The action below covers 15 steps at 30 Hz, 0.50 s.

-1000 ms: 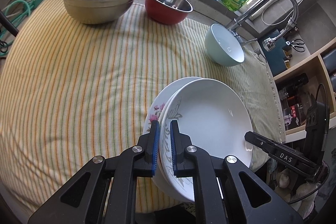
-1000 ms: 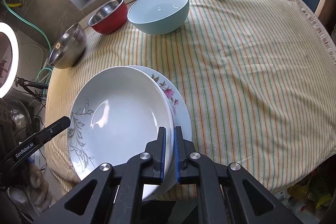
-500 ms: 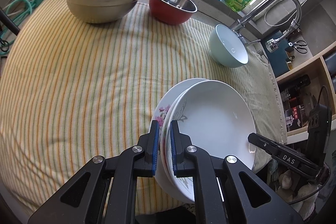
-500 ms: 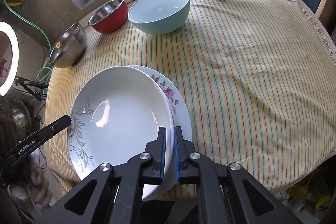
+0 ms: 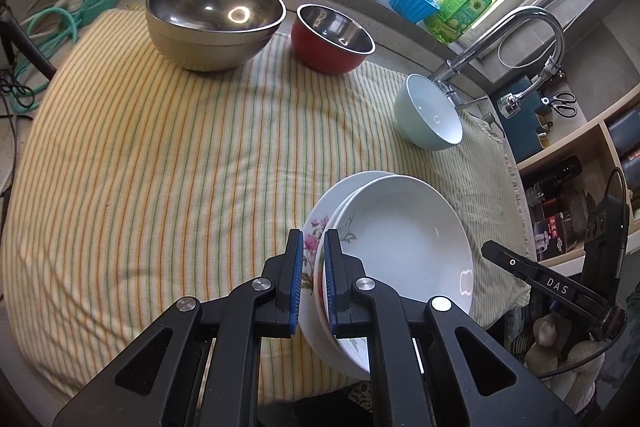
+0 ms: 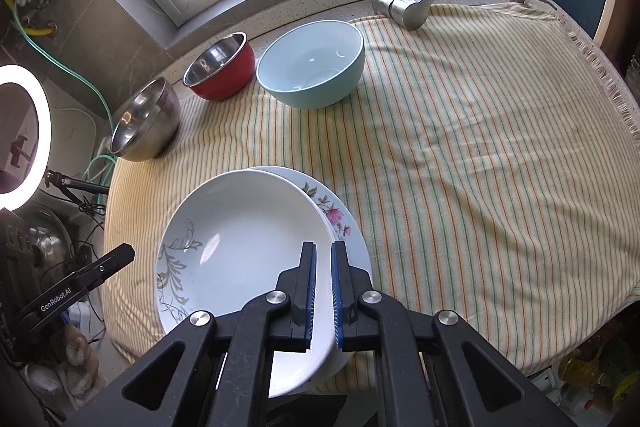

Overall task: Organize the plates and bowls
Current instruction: 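Open both grippers and release the white leaf-pattern plate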

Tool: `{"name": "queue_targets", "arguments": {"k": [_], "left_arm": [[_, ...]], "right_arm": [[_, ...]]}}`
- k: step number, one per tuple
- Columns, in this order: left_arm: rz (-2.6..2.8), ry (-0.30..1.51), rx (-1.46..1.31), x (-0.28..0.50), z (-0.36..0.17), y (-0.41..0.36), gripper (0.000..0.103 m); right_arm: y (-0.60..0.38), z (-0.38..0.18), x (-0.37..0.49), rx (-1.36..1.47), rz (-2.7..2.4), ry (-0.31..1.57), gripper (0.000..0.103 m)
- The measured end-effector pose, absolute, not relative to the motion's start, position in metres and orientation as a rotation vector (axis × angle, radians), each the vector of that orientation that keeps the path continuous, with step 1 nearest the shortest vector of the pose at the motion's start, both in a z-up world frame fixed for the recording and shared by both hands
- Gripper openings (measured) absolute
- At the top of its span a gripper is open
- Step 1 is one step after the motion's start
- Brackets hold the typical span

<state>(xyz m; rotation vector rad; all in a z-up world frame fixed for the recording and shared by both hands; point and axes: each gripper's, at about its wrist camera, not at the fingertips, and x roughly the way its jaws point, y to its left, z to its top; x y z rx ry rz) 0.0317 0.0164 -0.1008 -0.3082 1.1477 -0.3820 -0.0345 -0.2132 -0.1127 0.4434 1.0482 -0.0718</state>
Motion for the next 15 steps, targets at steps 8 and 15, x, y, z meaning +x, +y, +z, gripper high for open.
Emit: {"name": "queue_targets", "arguments": {"k": [8,15], "left_arm": [[-0.320,1.111,-0.359,0.035,-0.095,0.043,0.007],[-0.260,1.090,-0.401,0.036,-0.096,0.067,0.009]], "right_arm": [[-0.207,-0.095,-0.025,0.444,-0.049,0.972,0.008],[-0.181,-0.072,-0.001,0.353,0.015,0.975,0.008]]}}
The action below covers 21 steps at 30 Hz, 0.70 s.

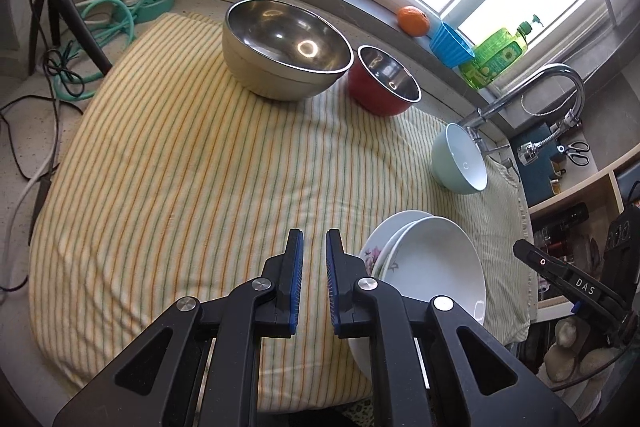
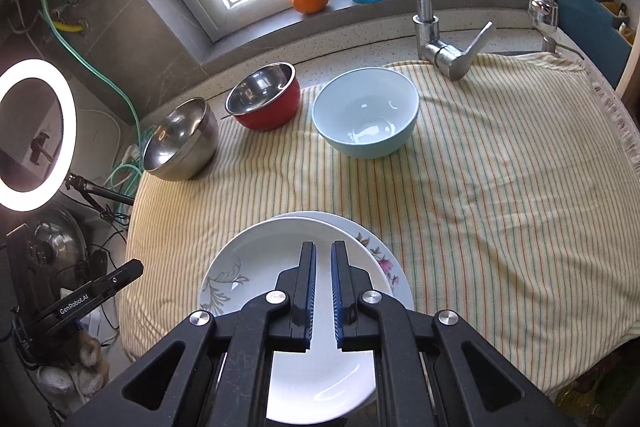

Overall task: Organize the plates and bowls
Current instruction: 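Open both grippers and release the white leaf-pattern plate, then move both grippers to the rim of the large steel bowl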

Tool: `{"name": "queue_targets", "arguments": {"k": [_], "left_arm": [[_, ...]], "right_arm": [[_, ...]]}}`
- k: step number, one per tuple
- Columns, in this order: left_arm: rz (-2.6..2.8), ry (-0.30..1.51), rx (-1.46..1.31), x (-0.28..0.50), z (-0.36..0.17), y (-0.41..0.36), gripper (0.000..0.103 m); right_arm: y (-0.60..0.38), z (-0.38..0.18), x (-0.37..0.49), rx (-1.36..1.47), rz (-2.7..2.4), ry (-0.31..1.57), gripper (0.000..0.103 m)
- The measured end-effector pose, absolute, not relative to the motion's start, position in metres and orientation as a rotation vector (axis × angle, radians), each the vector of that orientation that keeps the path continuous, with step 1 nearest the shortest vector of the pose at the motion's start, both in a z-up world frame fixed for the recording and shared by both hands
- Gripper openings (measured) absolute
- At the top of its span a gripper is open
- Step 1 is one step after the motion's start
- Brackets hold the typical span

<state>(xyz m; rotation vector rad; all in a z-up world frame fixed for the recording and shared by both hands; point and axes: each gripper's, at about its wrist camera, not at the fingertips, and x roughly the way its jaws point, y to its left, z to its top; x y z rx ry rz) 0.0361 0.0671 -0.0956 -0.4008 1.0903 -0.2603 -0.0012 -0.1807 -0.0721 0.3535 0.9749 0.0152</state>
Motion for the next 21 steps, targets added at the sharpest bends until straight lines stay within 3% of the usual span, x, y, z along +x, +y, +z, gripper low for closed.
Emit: {"name": "queue_targets", "arguments": {"k": [21], "left_arm": [[-0.168,0.972,-0.540,0.061,-0.076,0.116,0.011]], "right_arm": [[-0.072,0.003,0.120,0.238,0.333,0.952,0.009]]}}
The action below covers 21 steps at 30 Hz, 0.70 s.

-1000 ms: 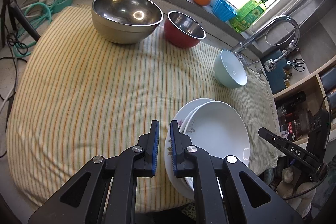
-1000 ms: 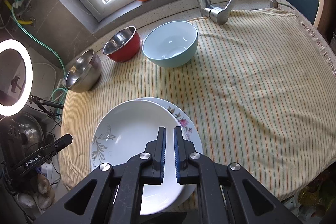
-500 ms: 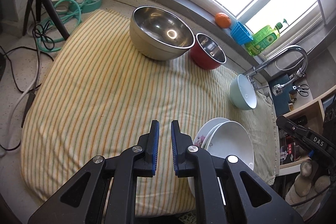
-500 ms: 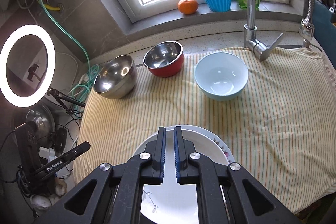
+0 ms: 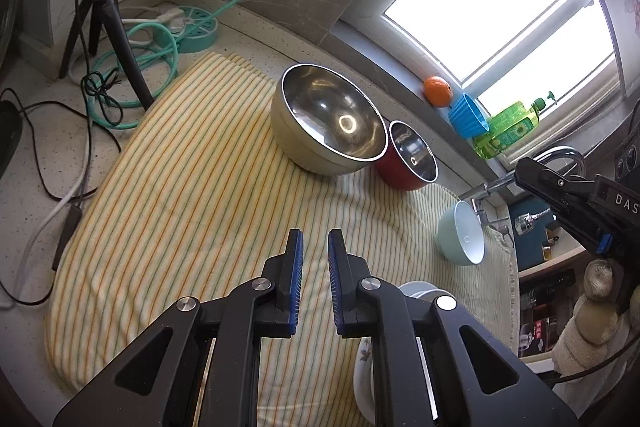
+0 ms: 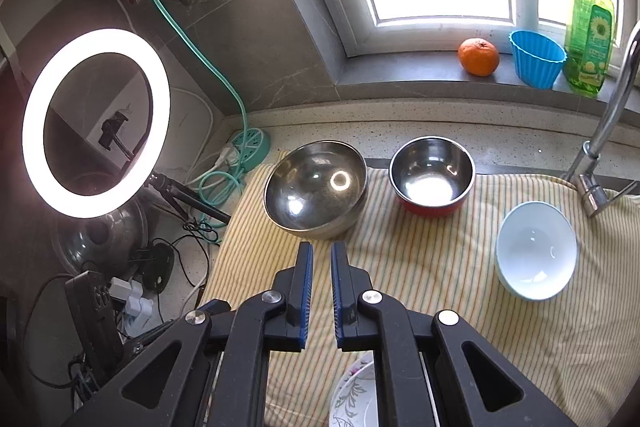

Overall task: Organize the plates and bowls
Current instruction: 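Move both grippers to the rim of the large steel bowl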

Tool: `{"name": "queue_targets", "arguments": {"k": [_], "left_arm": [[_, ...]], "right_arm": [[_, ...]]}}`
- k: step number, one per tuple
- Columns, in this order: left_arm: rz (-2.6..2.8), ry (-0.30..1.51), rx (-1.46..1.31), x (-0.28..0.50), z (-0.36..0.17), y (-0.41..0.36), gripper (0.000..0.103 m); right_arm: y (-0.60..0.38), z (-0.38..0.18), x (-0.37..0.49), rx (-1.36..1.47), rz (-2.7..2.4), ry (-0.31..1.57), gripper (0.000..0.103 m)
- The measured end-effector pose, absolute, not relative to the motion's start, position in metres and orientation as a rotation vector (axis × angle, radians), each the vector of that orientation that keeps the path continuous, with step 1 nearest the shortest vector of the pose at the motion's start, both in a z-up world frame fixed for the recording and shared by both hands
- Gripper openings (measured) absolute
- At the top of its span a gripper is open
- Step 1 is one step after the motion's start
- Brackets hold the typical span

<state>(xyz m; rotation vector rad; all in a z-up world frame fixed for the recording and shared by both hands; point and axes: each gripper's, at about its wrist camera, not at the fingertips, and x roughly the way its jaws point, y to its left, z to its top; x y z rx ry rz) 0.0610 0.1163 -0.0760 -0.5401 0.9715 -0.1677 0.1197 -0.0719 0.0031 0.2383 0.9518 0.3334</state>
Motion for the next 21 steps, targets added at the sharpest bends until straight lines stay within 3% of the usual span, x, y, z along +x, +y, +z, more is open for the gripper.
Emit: {"name": "queue_targets", "arguments": {"k": [21], "left_arm": [[-0.014,0.903,-0.661,0.133,-0.097,0.125,0.011]], "right_arm": [[-0.050,-0.061,0.265,0.132,0.396,1.100,0.011]]}}
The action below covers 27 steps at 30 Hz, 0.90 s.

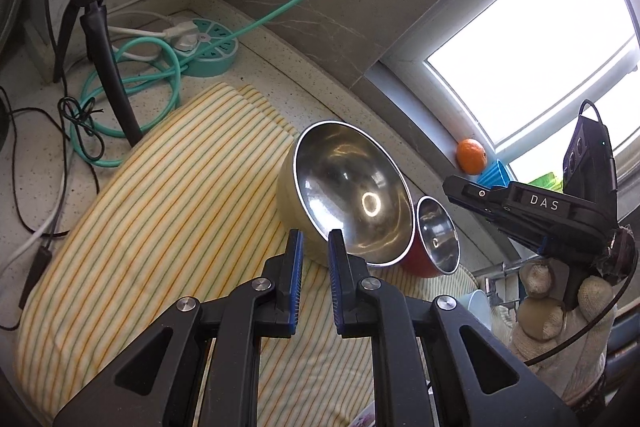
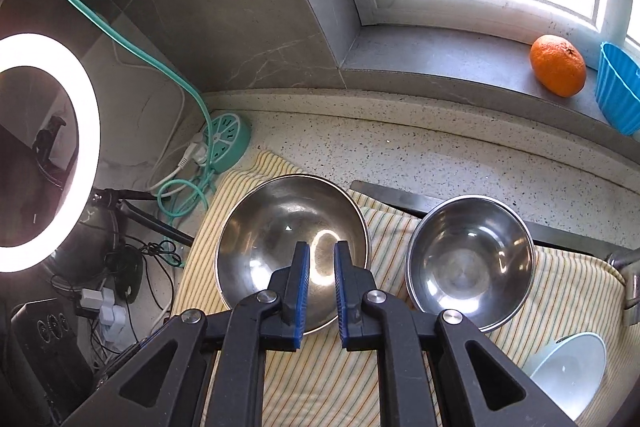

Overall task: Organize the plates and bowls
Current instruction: 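Move both grippers to the rim of the large steel bowl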

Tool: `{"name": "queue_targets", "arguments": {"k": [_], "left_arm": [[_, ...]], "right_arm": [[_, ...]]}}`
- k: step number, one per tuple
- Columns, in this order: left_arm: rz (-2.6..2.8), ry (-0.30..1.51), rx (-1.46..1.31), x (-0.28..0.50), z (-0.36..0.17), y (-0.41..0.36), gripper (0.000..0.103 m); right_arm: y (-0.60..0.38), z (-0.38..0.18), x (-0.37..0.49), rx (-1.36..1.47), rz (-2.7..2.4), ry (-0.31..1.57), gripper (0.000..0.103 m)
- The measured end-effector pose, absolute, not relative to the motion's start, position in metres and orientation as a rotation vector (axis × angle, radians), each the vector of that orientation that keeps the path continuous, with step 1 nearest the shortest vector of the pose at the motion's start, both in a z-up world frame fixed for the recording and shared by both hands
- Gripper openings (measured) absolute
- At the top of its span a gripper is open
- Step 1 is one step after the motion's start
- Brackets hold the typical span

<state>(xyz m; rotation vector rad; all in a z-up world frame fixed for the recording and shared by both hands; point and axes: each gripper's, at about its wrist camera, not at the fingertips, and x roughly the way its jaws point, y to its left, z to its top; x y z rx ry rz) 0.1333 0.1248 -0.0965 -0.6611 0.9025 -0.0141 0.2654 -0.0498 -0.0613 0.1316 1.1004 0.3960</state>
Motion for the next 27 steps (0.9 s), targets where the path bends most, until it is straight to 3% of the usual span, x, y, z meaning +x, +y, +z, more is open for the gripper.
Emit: {"name": "queue_targets", "arguments": {"k": [27], "left_arm": [[0.025,0.972,-0.660,0.175,-0.118,0.121,0.011]], "right_arm": [[-0.039,-0.106,0.319,0.043,0.390,1.173,0.011]]}}
